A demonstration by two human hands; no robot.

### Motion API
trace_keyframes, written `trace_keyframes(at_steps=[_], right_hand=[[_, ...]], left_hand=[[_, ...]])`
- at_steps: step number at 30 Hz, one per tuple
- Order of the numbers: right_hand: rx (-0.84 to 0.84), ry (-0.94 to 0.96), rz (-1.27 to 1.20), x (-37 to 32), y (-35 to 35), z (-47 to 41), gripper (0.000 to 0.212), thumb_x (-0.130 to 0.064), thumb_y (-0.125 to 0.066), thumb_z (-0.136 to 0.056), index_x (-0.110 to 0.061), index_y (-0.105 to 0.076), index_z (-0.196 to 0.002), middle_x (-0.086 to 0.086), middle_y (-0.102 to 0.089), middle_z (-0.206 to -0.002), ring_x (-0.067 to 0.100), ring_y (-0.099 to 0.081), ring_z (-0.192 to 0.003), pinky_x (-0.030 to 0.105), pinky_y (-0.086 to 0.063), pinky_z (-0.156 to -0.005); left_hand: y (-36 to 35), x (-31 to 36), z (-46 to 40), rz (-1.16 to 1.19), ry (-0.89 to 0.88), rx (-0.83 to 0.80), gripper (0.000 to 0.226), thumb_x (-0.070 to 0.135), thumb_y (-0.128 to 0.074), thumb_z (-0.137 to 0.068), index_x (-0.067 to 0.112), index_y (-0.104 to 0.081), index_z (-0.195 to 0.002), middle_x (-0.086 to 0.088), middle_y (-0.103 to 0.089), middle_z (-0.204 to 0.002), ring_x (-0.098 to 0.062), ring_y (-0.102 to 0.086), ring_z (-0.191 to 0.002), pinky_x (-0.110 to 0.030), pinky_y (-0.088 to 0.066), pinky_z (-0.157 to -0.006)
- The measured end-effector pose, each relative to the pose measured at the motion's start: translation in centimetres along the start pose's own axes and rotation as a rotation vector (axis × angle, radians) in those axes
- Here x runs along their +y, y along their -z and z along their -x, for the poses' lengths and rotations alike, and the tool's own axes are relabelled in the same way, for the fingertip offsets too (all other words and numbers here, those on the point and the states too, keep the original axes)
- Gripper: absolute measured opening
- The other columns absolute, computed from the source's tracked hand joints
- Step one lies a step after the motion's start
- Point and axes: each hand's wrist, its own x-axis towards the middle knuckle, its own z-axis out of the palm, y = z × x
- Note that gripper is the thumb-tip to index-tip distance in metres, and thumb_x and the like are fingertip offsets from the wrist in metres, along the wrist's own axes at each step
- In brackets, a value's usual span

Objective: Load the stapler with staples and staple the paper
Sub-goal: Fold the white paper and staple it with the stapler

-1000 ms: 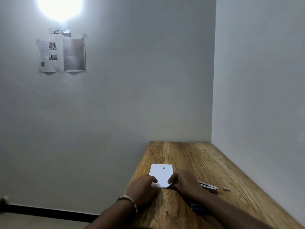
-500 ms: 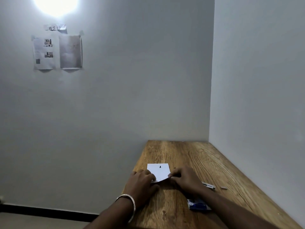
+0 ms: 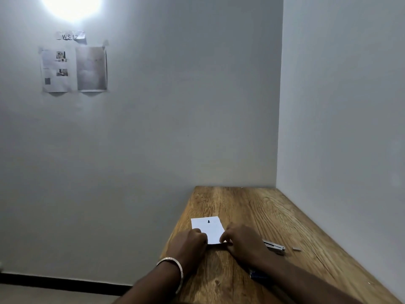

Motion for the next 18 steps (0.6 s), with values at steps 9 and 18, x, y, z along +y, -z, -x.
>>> trace_keyframes(at_steps=[9, 18], right_hand=[[-0.021, 0.090, 0.003, -0.6, -0.4, -0.2, 0.025, -0.032, -0.060, -0.094, -0.025, -0.072, -0.114, -0.003, -0.070, -0.113, 0.016, -0.062, -0.104, 0.031, -0.048, -0.084], [-0.131, 0.160, 0.050, -1.0, -0.3, -0.8, 0.025, -0.023, -0.057, -0.095, -0.018, -0.070, -0.115, 0.003, -0.066, -0.112, 0.020, -0.063, -0.099, 0.036, -0.054, -0.082]], left_hand=[[0.0, 0.8, -0.3, 0.011, -0.026, -0.021, 0.028, 0.022, -0.043, -0.098, 0.011, -0.068, -0.106, -0.008, -0.065, -0.102, -0.025, -0.063, -0.083, -0.030, -0.037, -0.060], [0.1, 1.3, -0.9, 0.059, -0.031, -0.086, 0.027, 0.018, -0.049, -0.098, 0.011, -0.064, -0.120, -0.009, -0.062, -0.113, -0.025, -0.062, -0.095, -0.036, -0.052, -0.075]])
